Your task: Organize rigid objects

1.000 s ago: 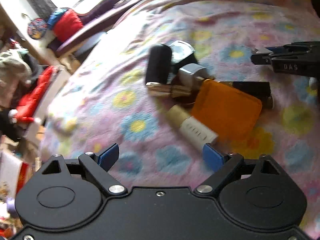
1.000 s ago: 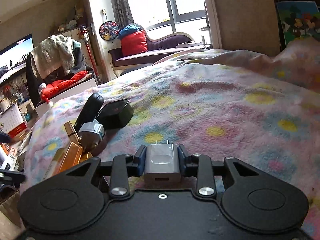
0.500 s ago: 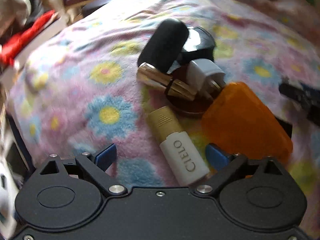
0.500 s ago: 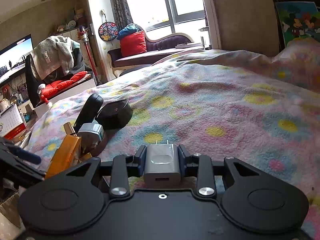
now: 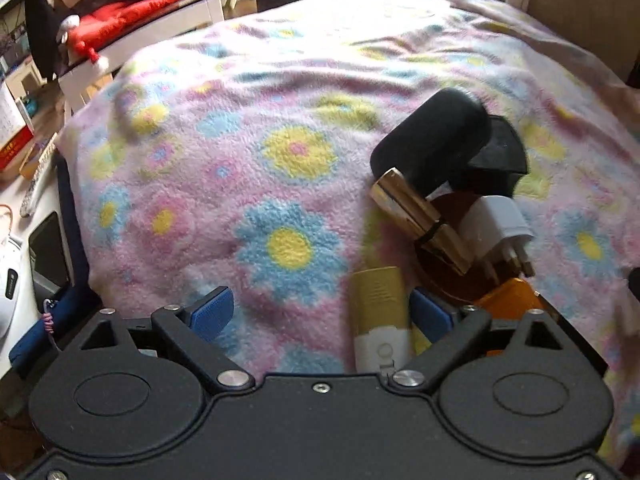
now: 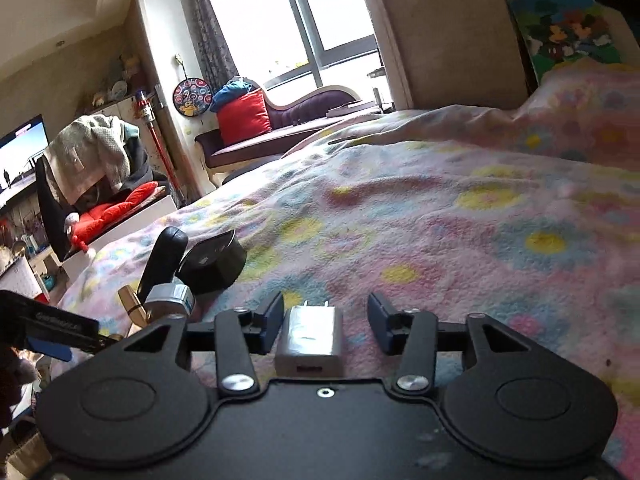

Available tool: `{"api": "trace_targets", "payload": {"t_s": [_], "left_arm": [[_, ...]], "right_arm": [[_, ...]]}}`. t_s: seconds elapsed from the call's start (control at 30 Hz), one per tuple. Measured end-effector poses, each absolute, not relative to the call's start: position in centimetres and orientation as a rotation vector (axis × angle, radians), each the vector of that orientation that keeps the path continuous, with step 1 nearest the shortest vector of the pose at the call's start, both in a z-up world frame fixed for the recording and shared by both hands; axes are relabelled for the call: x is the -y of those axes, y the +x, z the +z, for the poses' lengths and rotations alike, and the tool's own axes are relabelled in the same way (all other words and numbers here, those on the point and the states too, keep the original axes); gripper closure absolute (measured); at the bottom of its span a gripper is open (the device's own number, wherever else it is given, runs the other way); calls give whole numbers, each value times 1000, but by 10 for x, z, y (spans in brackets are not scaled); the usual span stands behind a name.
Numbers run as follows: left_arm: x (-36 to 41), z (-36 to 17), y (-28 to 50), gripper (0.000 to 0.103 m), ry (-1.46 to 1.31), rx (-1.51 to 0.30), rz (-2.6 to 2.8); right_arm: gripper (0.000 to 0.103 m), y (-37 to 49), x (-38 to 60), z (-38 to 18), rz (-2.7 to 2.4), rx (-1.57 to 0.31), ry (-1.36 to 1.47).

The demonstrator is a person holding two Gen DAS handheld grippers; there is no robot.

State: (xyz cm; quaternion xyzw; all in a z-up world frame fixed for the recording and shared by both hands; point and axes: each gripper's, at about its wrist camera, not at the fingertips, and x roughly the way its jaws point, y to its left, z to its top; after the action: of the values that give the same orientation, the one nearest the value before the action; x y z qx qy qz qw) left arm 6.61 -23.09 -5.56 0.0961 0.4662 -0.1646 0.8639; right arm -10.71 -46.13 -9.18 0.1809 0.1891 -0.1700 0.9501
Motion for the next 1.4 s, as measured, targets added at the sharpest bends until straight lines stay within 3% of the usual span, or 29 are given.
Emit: {"api": "trace_targets", "payload": {"t_s": [0.37,0.67,0.9,1.07,1.23,1.4], "left_arm": [[224,-23,25,10,332,-824,-476],[195,-26,41,10,314,-899,-377],[160,-36,60,11,116,-1049,-304],[142,-42,71,11,21,-1109,-275],[130,-40,80,11,33,-1075,-188],[115,-40,91,11,5,-1078,-136]], "right_arm": [[54,-112,468,-94,-344,-351,406],[53,-110,465,-92,-393,-369,388],[35,-96,449,-84,-459,-458,268],[34,-106,417,-60,-501,-458,177],[26,-119,357,-36,-373,-443,87],[22,-116,283,-48,-238,-466,-153]]}}
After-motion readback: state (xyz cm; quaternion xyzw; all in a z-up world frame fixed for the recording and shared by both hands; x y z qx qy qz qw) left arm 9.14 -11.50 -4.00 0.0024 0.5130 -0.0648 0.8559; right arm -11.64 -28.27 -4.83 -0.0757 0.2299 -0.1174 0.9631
